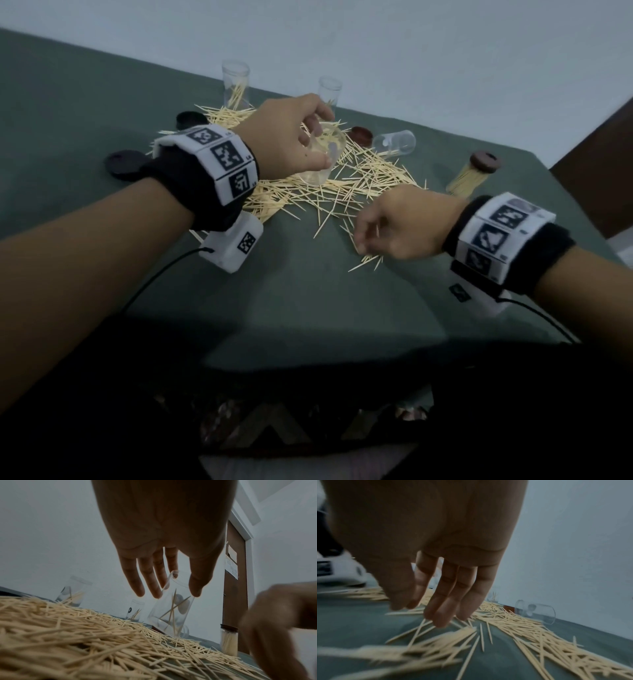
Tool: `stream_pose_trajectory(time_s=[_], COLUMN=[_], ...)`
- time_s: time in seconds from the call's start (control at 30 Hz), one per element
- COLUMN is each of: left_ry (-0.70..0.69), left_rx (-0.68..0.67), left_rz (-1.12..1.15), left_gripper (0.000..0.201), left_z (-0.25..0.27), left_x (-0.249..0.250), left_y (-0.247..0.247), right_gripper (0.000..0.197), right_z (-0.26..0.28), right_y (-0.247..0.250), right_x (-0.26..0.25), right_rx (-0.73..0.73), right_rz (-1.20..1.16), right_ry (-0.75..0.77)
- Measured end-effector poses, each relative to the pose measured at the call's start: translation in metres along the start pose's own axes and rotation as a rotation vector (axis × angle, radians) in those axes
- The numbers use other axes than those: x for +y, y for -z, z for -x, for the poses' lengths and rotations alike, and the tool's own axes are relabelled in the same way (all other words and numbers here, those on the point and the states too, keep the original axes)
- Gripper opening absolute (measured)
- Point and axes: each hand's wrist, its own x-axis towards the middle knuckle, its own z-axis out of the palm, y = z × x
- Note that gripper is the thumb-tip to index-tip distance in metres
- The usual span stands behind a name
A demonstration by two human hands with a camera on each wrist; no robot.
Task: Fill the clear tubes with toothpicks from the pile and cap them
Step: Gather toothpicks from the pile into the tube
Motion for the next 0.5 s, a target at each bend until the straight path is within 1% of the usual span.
stream_pose_trajectory(time_s=[0.07, 0.1, 0.13, 0.2, 0.33, 0.5], left_ry=[0.003, 0.003, 0.002, -0.006, -0.014, -0.018], left_rx=[-0.015, -0.021, -0.024, -0.031, -0.034, -0.033], left_rz=[0.001, 0.001, 0.001, -0.004, -0.009, -0.023], left_gripper=[0.059, 0.059, 0.059, 0.059, 0.059, 0.059], left_z=[-0.002, -0.003, -0.005, -0.006, -0.004, -0.001], left_x=[0.004, 0.007, 0.009, 0.012, 0.012, 0.006], left_y=[-0.004, -0.005, -0.006, -0.008, -0.011, -0.011], right_gripper=[0.013, 0.012, 0.011, 0.011, 0.018, 0.022], right_z=[0.014, 0.018, 0.020, 0.017, -0.007, -0.028], right_y=[-0.006, -0.010, -0.013, -0.017, -0.019, -0.013], right_x=[-0.002, -0.001, 0.000, 0.004, 0.014, 0.032], right_rx=[-0.136, -0.173, -0.174, -0.096, 0.099, 0.239], right_rz=[0.006, -0.009, -0.027, -0.059, -0.075, -0.096], right_ry=[-0.045, -0.064, -0.074, -0.079, -0.073, -0.148])
